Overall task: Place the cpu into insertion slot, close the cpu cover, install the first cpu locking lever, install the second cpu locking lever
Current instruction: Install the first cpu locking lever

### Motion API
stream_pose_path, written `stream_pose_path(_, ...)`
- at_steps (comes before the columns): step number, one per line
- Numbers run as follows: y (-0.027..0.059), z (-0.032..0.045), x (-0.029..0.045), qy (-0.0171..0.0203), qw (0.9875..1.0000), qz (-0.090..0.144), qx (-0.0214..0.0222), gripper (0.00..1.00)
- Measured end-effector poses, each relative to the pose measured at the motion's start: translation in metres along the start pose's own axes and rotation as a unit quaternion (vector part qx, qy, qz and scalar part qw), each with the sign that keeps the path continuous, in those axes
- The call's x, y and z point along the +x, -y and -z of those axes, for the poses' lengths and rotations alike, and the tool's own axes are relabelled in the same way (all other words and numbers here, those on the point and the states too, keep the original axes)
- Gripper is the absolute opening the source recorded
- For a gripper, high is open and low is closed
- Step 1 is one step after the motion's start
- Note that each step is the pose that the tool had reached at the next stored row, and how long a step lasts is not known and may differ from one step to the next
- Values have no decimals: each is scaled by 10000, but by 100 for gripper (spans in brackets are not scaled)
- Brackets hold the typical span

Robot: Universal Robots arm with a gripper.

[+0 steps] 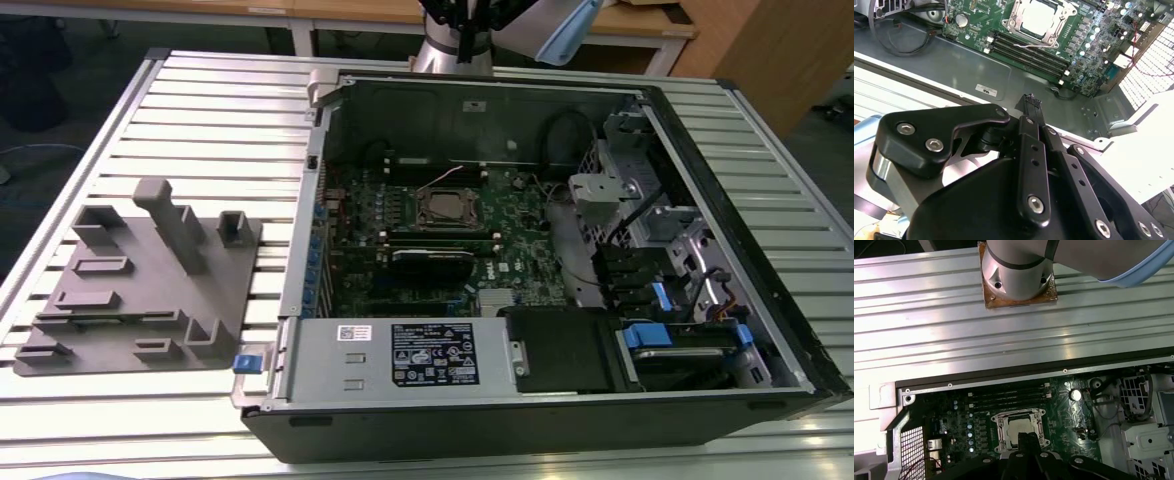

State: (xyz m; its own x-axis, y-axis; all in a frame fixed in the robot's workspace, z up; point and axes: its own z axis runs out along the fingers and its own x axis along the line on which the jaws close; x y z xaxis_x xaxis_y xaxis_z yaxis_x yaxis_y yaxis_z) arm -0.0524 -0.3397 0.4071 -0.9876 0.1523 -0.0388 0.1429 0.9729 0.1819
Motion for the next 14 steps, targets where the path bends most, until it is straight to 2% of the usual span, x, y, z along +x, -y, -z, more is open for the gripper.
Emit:
stream_pose_path(6,7,-25,1,3,10000,2,22,10)
stream_pose_path(14,42,-144,4,3,10000,1,22,10)
